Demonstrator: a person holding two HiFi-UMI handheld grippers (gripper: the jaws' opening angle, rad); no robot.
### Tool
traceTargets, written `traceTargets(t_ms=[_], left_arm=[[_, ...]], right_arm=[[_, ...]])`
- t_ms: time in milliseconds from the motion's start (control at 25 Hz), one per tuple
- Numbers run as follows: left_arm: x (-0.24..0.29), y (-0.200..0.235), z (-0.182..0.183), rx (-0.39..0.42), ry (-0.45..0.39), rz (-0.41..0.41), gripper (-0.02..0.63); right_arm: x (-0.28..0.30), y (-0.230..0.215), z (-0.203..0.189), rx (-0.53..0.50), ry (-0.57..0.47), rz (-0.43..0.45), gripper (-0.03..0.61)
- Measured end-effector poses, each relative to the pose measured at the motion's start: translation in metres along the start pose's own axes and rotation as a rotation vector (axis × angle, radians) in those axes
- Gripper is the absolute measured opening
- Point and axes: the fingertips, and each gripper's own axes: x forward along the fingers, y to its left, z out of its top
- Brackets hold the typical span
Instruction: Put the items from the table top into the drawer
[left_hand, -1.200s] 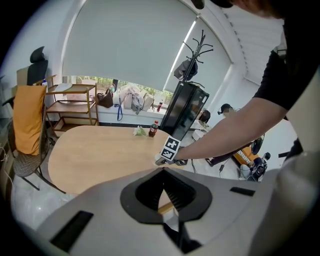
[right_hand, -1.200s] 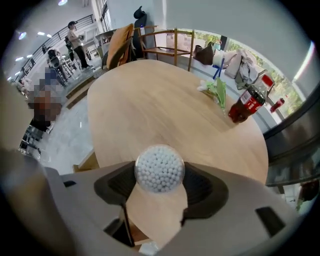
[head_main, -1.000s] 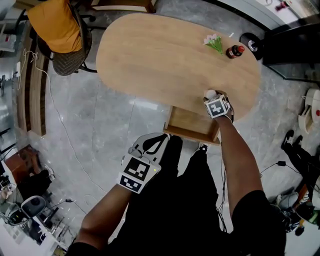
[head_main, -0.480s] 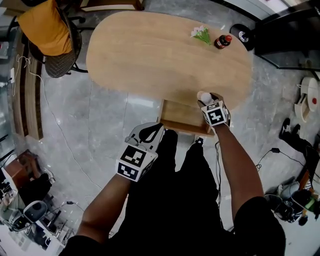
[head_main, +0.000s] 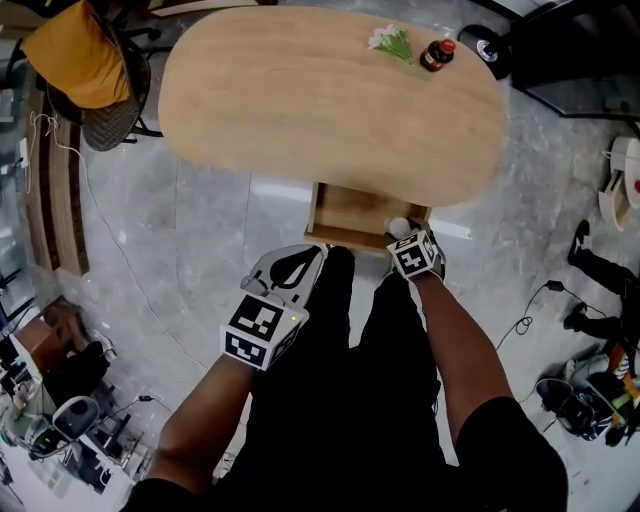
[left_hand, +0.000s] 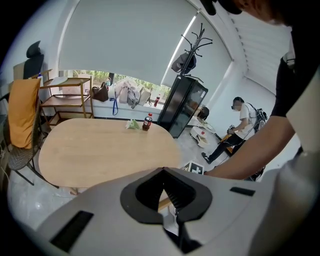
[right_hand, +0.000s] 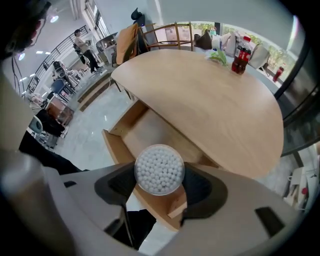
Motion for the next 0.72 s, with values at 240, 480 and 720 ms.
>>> traceTargets(t_ms=[240, 480, 720], left_arm=[[0.008, -0.020, -0.025, -0.022, 0.017, 0.023, 0.002], [0.010, -0.026, -0.051, -0.051, 0.028, 0.054, 0.002], [0.010, -0.030, -0.065, -0.074, 0.027, 0.089, 0.002]], right_arm=[[0.037, -0.013, -0.003, -0.074, -0.002, -0.027, 0.273], [0.062, -0.024, -0.008, -0.133, -0.014, -0.089, 0.273], [0.081, -0.033, -0.017, -0.213, 0.005, -0.148, 0.275]])
